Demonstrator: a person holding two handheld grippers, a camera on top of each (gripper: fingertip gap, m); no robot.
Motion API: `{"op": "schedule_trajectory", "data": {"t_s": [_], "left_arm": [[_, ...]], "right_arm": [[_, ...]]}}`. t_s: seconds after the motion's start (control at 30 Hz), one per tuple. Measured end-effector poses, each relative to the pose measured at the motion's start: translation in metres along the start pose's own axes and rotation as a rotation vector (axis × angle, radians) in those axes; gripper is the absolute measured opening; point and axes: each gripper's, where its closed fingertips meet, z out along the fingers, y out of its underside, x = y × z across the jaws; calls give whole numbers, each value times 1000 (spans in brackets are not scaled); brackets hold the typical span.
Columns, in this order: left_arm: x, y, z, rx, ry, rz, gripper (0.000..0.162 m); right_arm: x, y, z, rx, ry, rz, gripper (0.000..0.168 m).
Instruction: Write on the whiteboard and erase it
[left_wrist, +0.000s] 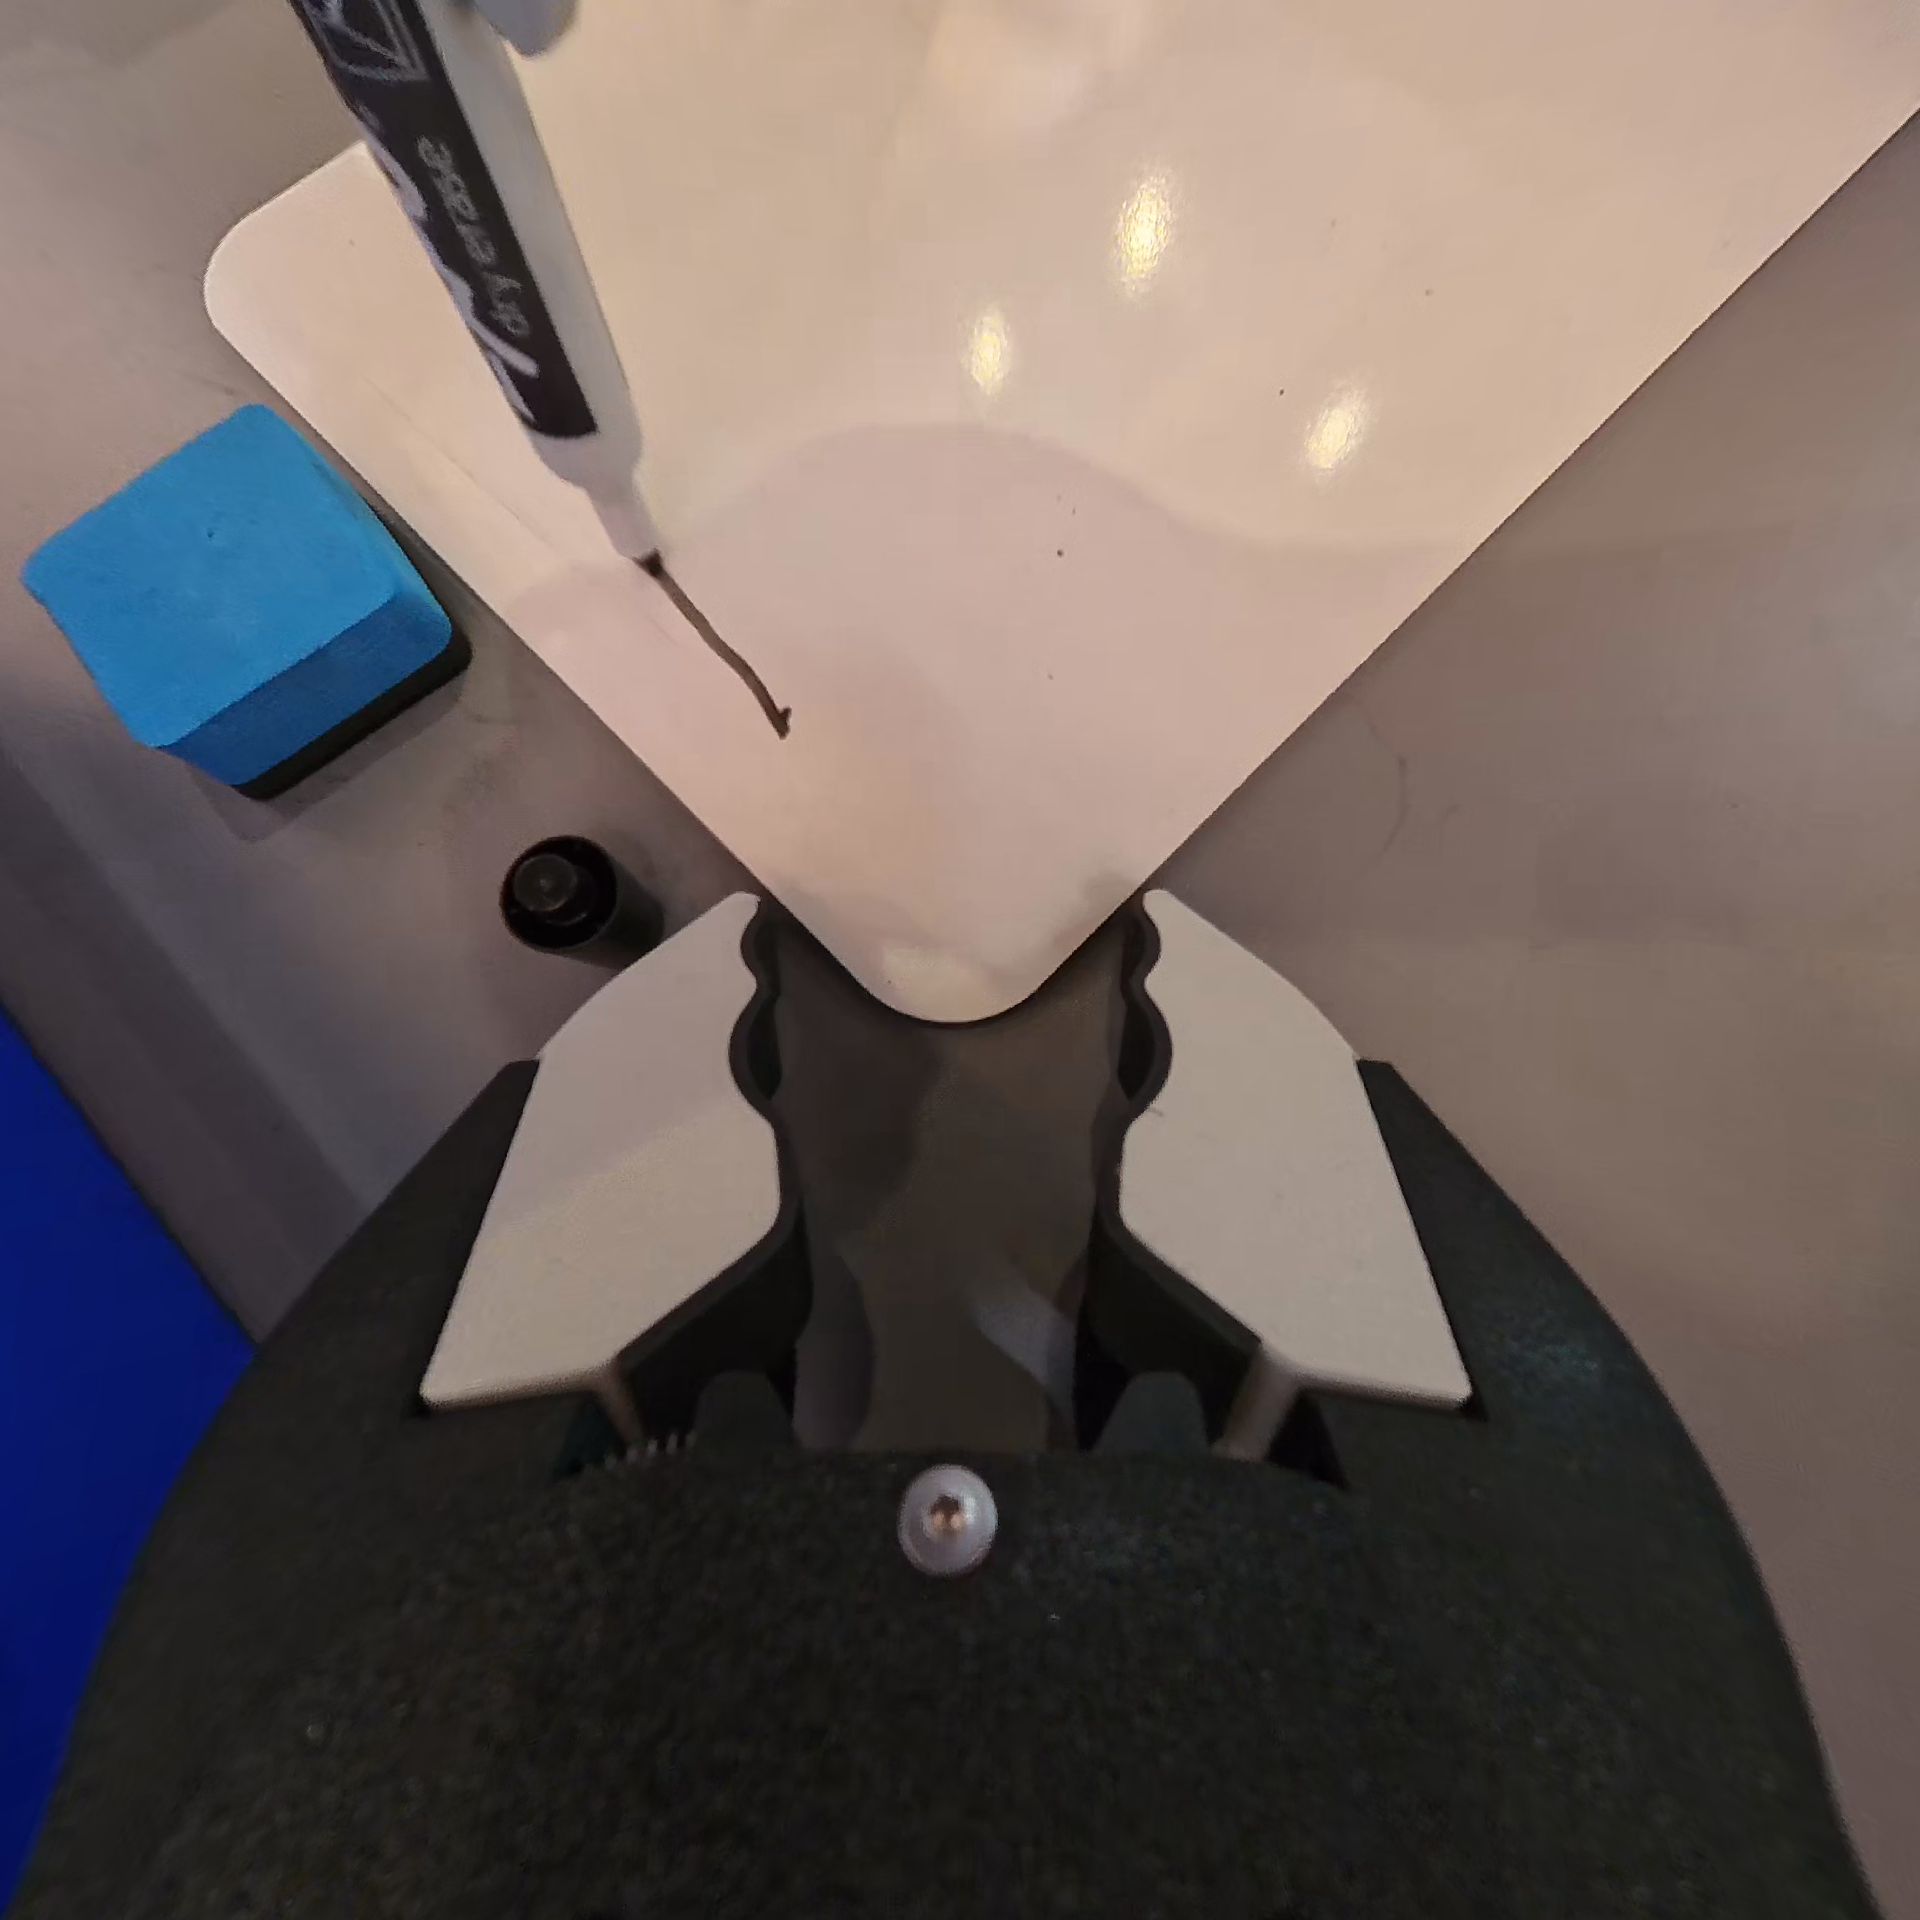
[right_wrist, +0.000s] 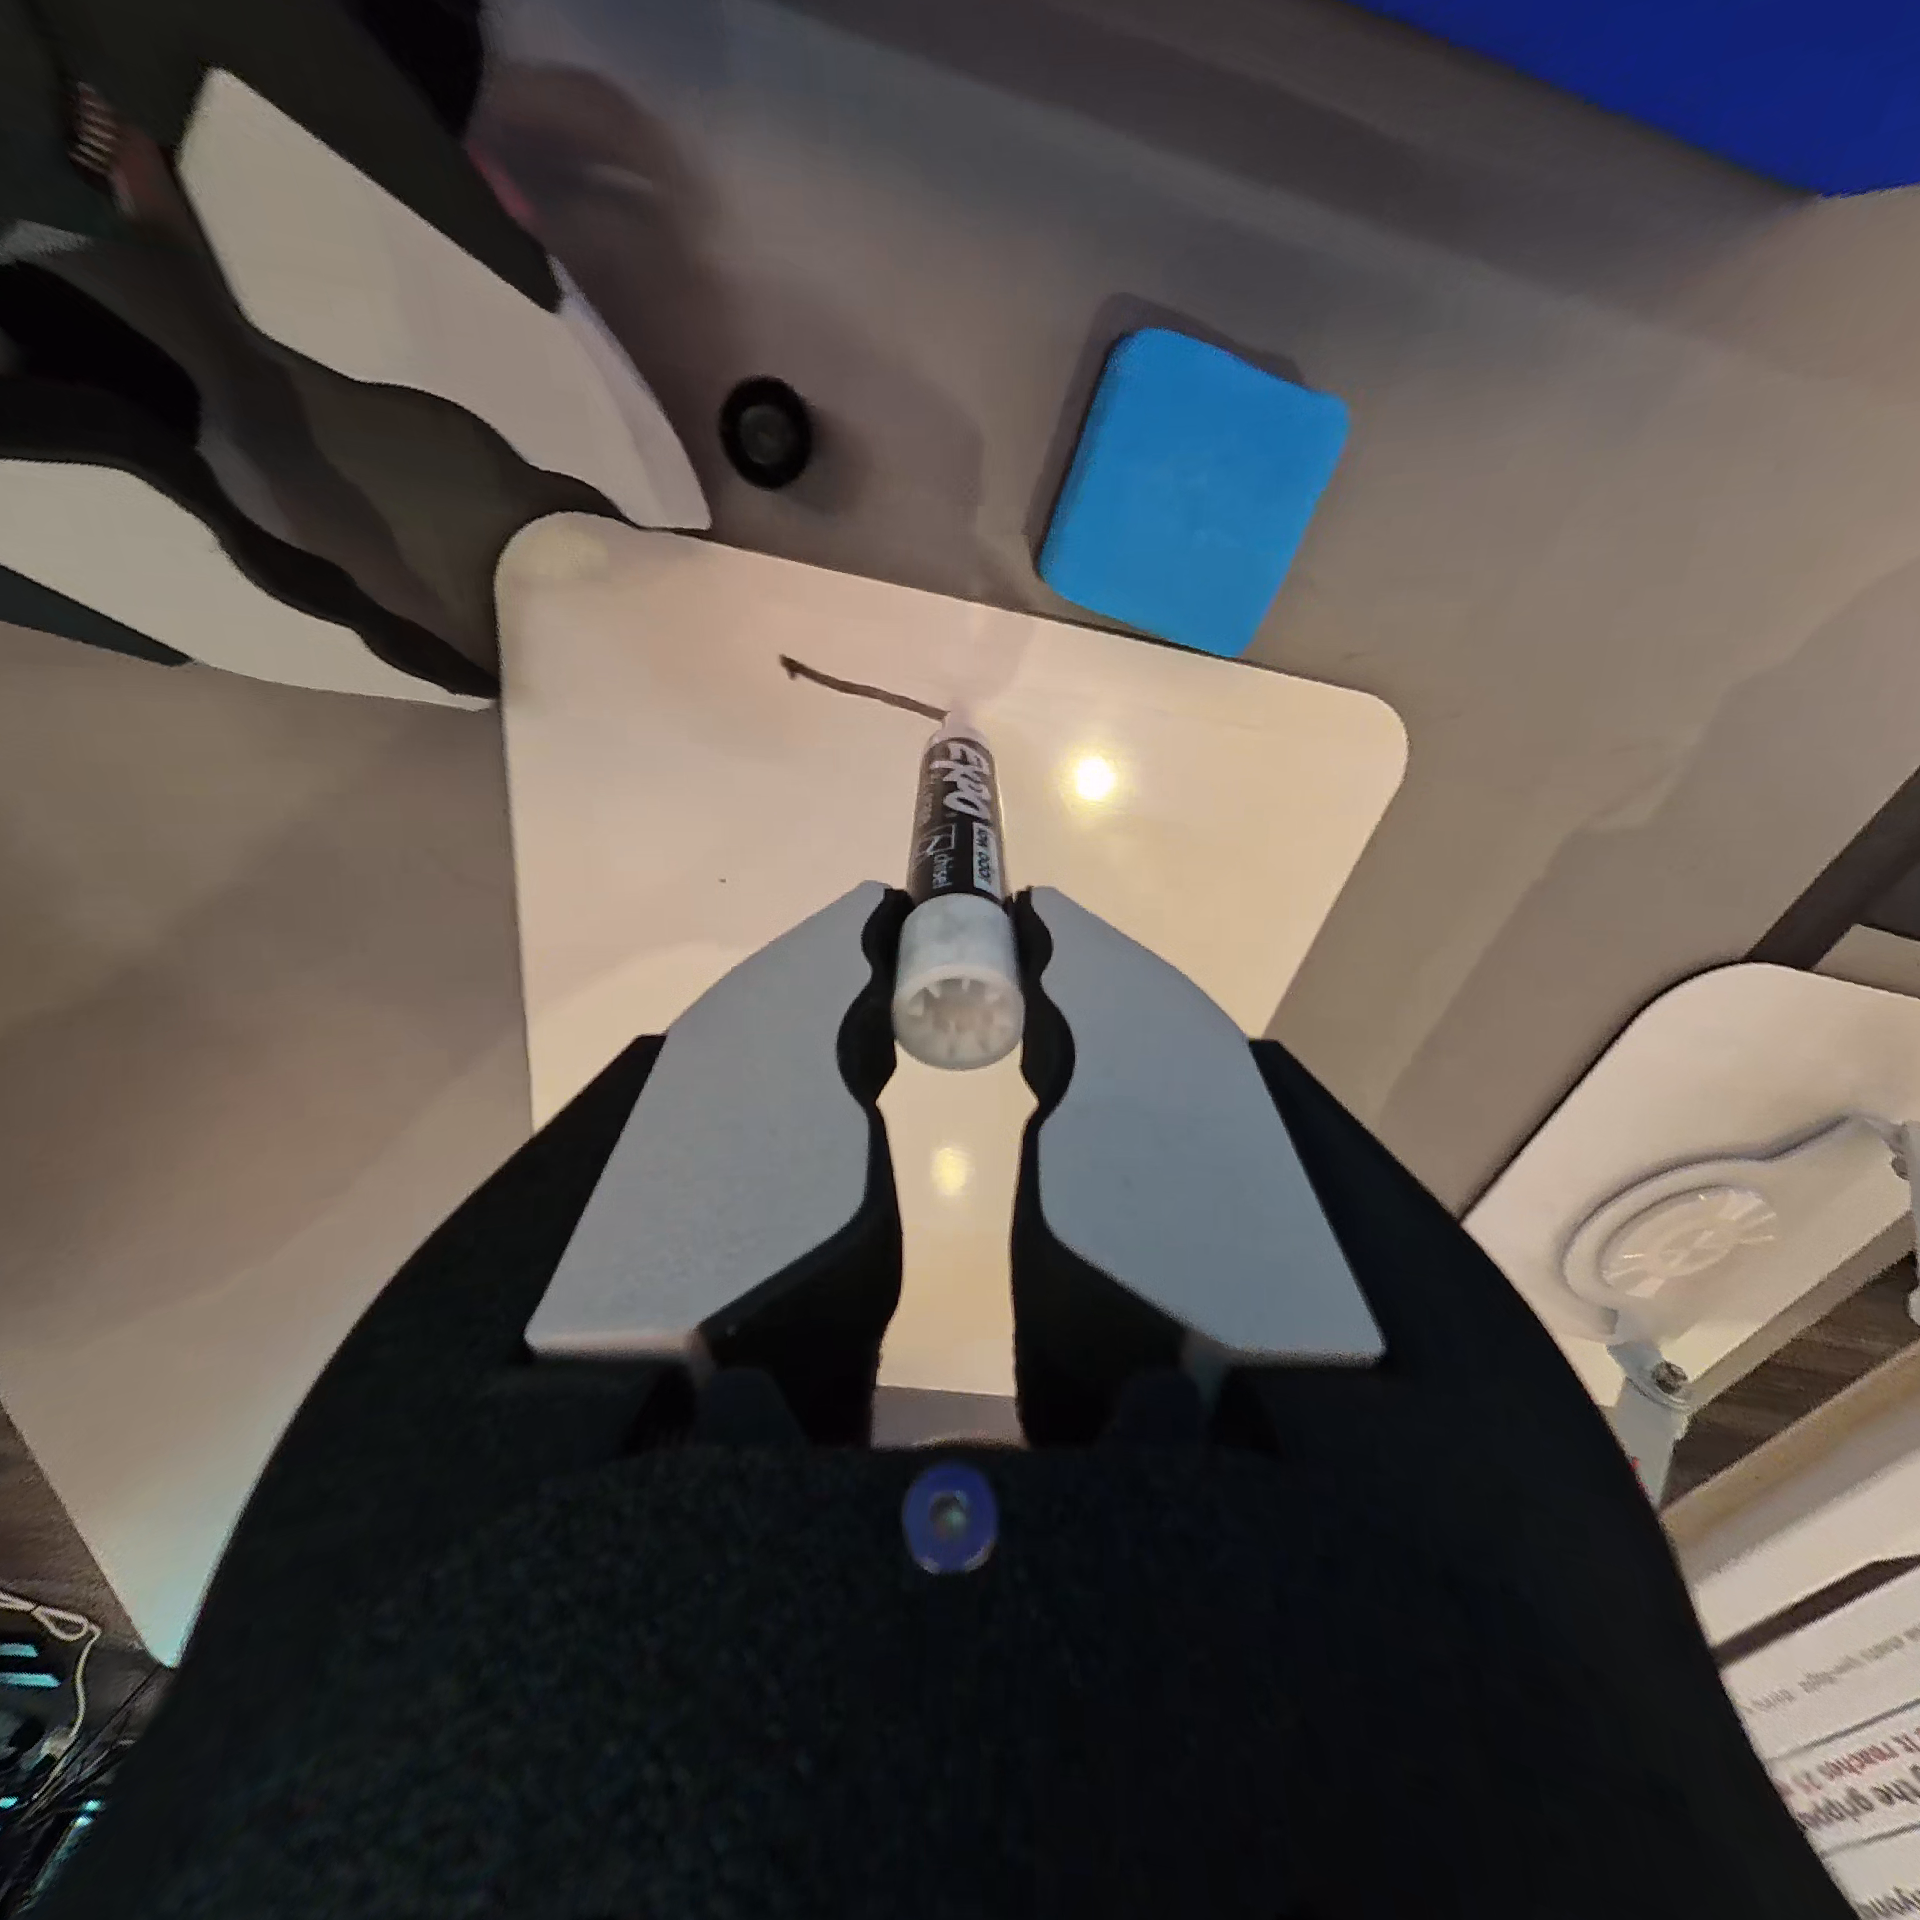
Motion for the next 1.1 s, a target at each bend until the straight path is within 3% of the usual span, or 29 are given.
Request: {"op": "schedule_trajectory", "data": {"t_s": [0.53,1.1], "left_arm": [[0,0,0,-1,1,0,64],[1,0,0,-1,-1,-2,64]], "right_arm": [[57,13,1,-34,39,46,20],[23,28,-1,-28,24,42,20]]}}
